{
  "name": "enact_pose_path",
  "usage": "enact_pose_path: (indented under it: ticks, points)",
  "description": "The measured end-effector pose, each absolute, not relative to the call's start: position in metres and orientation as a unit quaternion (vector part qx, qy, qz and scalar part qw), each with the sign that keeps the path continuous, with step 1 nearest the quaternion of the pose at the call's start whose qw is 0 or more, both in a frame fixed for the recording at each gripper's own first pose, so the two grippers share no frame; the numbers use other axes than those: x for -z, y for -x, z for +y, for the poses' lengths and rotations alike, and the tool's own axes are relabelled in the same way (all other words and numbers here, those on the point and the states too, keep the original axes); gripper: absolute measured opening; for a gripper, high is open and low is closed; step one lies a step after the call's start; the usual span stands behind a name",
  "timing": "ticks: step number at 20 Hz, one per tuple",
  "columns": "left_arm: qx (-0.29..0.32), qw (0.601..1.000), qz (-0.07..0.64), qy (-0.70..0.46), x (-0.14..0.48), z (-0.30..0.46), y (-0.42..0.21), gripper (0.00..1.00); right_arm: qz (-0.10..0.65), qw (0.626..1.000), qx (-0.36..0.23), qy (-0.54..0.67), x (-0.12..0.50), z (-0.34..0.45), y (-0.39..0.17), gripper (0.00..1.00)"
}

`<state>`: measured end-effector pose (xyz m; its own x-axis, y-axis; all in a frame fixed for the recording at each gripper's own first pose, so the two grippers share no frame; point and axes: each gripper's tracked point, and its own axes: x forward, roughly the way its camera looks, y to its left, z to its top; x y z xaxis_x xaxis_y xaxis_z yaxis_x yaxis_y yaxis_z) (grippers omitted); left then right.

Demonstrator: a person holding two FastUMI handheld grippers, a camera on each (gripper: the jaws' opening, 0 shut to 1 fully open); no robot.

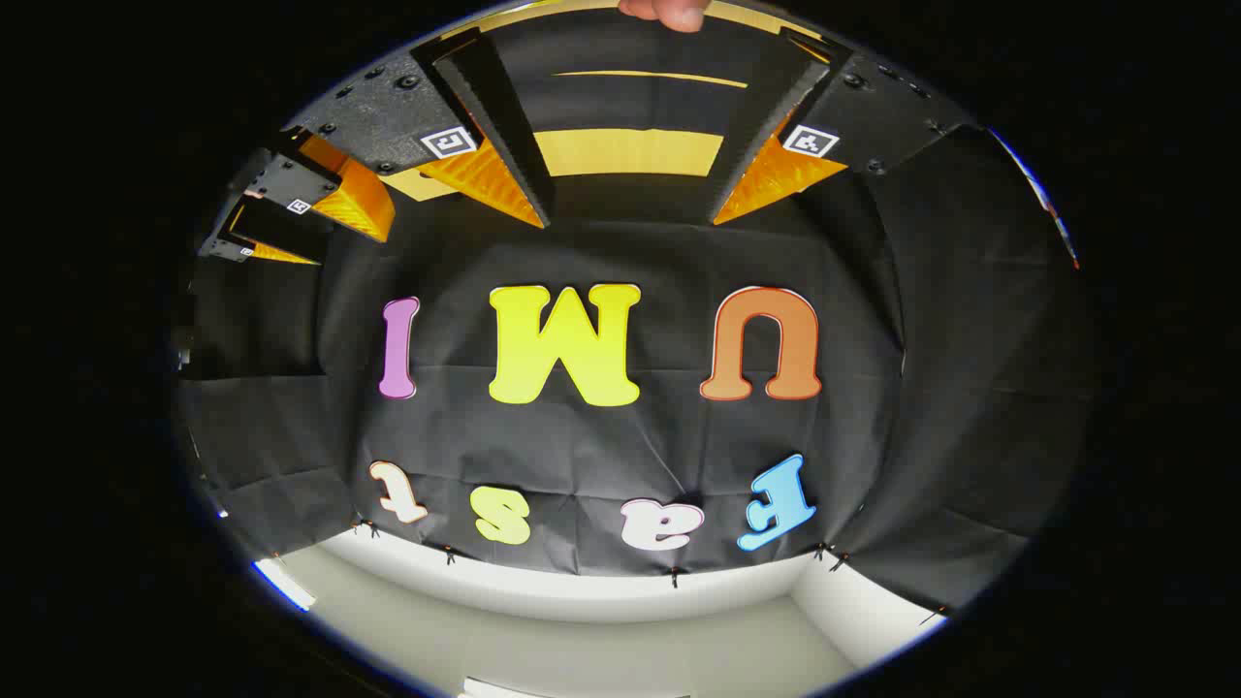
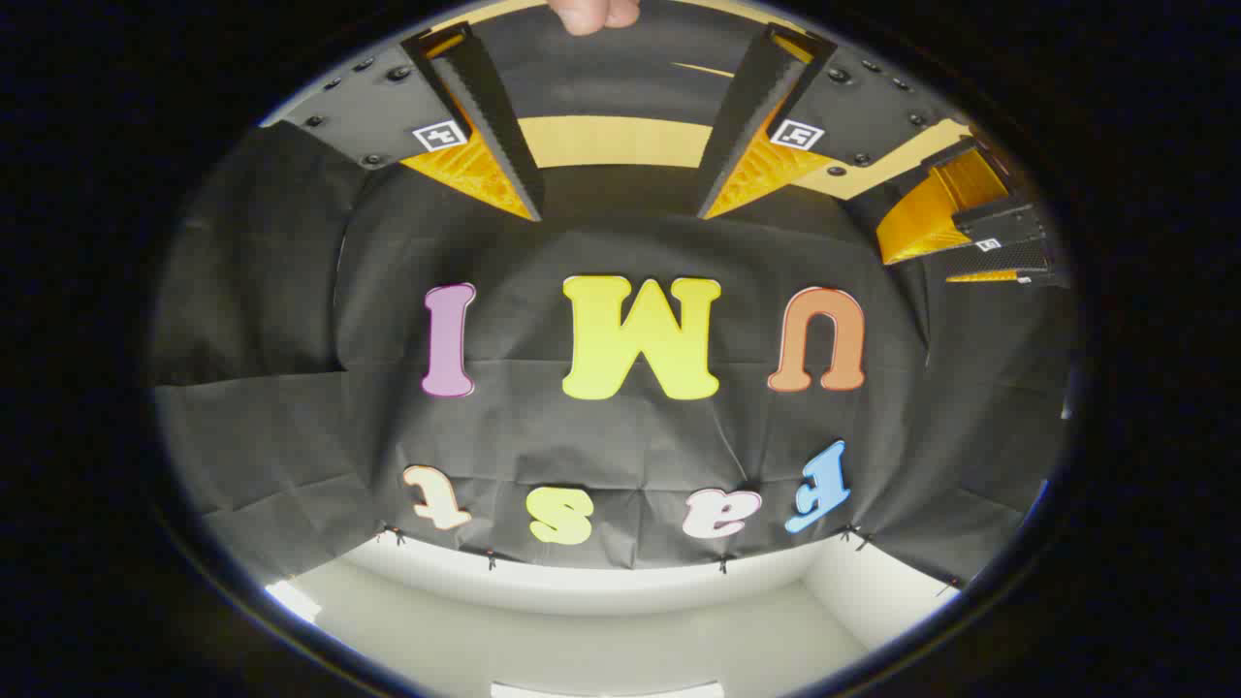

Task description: Grasp the waist and the cuffs of the jeans and fold them to make the two legs overlap; first hold the waist and fold one-third of the jeans toward the cuffs, then hold the cuffs and fold the remaining one-third in the same direction to finish folding.

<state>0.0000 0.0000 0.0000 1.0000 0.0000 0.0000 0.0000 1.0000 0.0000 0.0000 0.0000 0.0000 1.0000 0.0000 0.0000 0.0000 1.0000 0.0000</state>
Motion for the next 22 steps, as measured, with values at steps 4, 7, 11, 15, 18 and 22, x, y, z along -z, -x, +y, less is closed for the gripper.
enact_pose_path:
  ticks: [4,7,11,15,18,22]
  points:
    - [-0.01,1.0,-0.006,0.002,-0.001,0.009,-0.003,0.98,-0.003,1.0,0.005,0.002,-0.002,0.0,0.001,0.97]
    - [-0.017,1.0,-0.003,0.005,0.001,0.015,-0.009,0.91,-0.008,1.0,0.016,0.009,-0.005,-0.009,-0.001,0.96]
    - [-0.024,1.0,0.003,0.012,0.005,0.021,-0.014,0.98,-0.006,0.999,0.033,0.007,-0.004,-0.022,-0.005,0.96]
    - [-0.028,1.0,-0.002,0.012,0.007,0.026,-0.019,0.99,0.003,0.999,0.044,0.007,0.0,-0.033,-0.009,0.96]
    - [-0.027,1.0,0.0,0.003,0.011,0.031,-0.025,0.99,0.004,0.999,0.04,0.011,0.004,-0.039,-0.008,0.96]
    - [-0.036,0.999,0.024,0.003,0.024,0.035,-0.032,0.99,0.022,0.998,0.052,0.015,0.016,-0.079,-0.015,0.97]
